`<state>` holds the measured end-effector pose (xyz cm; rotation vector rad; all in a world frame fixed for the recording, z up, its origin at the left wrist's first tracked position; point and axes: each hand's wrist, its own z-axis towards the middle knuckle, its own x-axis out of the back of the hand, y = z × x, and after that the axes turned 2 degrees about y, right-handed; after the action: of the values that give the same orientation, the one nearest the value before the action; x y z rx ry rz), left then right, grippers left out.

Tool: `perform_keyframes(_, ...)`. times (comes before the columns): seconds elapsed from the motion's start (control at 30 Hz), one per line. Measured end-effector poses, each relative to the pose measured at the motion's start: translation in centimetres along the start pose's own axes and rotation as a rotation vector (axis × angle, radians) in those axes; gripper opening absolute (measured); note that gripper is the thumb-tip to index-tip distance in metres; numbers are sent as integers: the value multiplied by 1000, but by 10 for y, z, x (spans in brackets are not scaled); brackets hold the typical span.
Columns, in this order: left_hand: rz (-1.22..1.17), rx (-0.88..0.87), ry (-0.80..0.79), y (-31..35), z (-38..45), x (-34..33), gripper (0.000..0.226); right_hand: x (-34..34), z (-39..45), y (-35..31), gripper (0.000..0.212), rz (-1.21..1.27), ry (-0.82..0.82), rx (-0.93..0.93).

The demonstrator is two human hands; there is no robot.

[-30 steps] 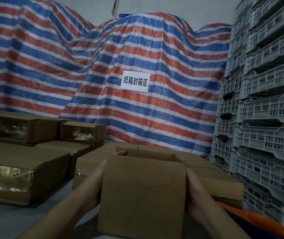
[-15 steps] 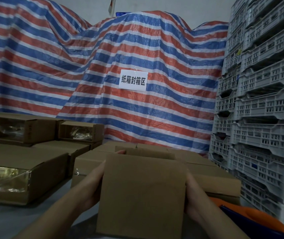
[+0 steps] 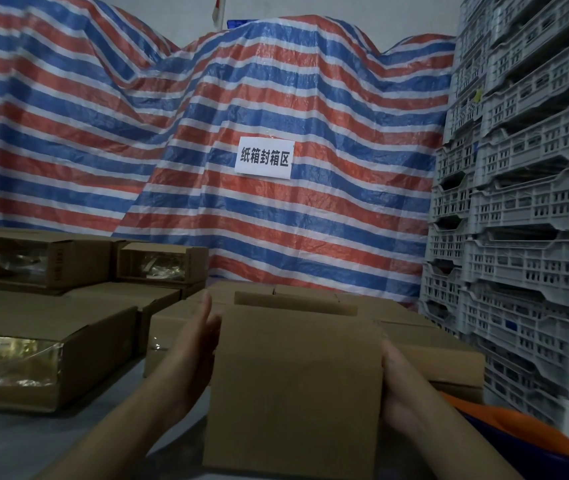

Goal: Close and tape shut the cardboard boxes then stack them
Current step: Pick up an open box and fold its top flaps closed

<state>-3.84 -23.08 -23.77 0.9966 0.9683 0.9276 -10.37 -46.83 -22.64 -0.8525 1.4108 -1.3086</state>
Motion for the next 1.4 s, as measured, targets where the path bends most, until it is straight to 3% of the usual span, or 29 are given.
perform_keyframes(0.23,52,20,-42,-2,-5,-1,75,1,-3,1,42,7,-13,32)
perform_keyframes(0.37,48,-7,-71,-1,-4,3,64,2,0,2,45,5,-38,38)
perform_keyframes(0.5,75,2,-75,-3,1,5,54,5,7,3,34,1,-58,-9)
perform_keyframes(0.77,106,-33,-27,-6,6,6,28,10,13,5,52,54,-98,-13)
perform_keyframes(0.9,103,-31,-20,-6,7,7,22,17,11,3,32,22,-198,35)
perform_keyframes(0.97,97,-37,-26,-7,7,7,16,18,12,4,34,-26,-236,23)
perform_keyframes(1.03,61,-69,-23,-8,8,6,18,20,15,5,44,-55,-237,28)
perform_keyframes(1.17,-44,-157,-34,-8,9,7,56,22,19,5,53,-43,-250,38)
perform_keyframes(1.23,-34,-180,-21,-9,11,9,59,22,19,6,56,-47,-271,47)
perform_keyframes(1.4,190,-203,72,-9,8,9,24,19,12,3,62,-67,-245,82)
